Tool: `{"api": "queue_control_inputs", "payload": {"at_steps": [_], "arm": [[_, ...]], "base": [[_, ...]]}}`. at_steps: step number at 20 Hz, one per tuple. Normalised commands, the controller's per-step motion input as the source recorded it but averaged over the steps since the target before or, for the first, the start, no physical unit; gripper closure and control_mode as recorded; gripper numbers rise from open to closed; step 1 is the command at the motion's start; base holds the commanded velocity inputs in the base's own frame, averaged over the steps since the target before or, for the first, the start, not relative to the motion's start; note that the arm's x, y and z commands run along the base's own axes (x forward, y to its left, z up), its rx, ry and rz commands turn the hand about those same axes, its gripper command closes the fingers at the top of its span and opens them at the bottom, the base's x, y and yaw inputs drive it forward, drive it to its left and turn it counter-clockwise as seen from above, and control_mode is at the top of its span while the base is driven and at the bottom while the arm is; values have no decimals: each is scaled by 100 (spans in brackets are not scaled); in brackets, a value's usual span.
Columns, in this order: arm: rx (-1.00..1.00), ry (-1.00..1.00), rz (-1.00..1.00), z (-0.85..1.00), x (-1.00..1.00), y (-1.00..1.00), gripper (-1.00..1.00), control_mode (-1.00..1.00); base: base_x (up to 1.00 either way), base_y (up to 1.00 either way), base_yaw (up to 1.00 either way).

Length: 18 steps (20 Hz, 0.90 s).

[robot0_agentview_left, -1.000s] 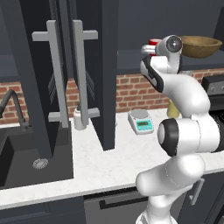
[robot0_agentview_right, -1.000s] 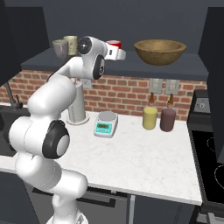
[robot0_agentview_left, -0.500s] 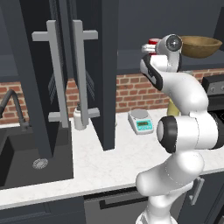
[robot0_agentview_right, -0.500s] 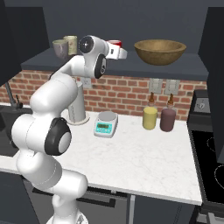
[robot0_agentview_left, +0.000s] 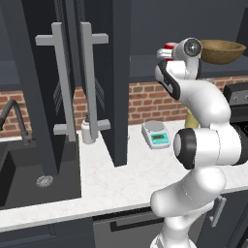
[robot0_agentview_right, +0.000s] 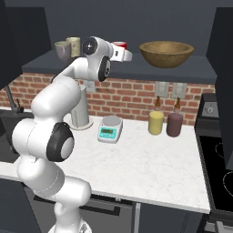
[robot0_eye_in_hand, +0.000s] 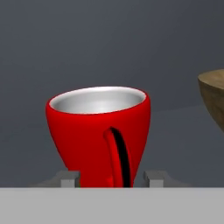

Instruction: Gather all objects into one cabinet and sort the glasses and bowls to opposite sides.

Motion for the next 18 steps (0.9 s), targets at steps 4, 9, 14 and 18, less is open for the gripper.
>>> {"api": "queue_control_inputs", "payload": {"at_steps": [4, 9, 14, 18], "arm": [[0, 0, 0, 0, 0, 0, 100, -100], [0, 0, 0, 0, 0, 0, 100, -100], [0, 0, 0, 0, -7, 0, 100, -100], [0, 0, 0, 0, -23, 0, 100, -100]], "base": [[0, 0, 0], [0, 0, 0], [0, 0, 0], [0, 0, 0]]}}
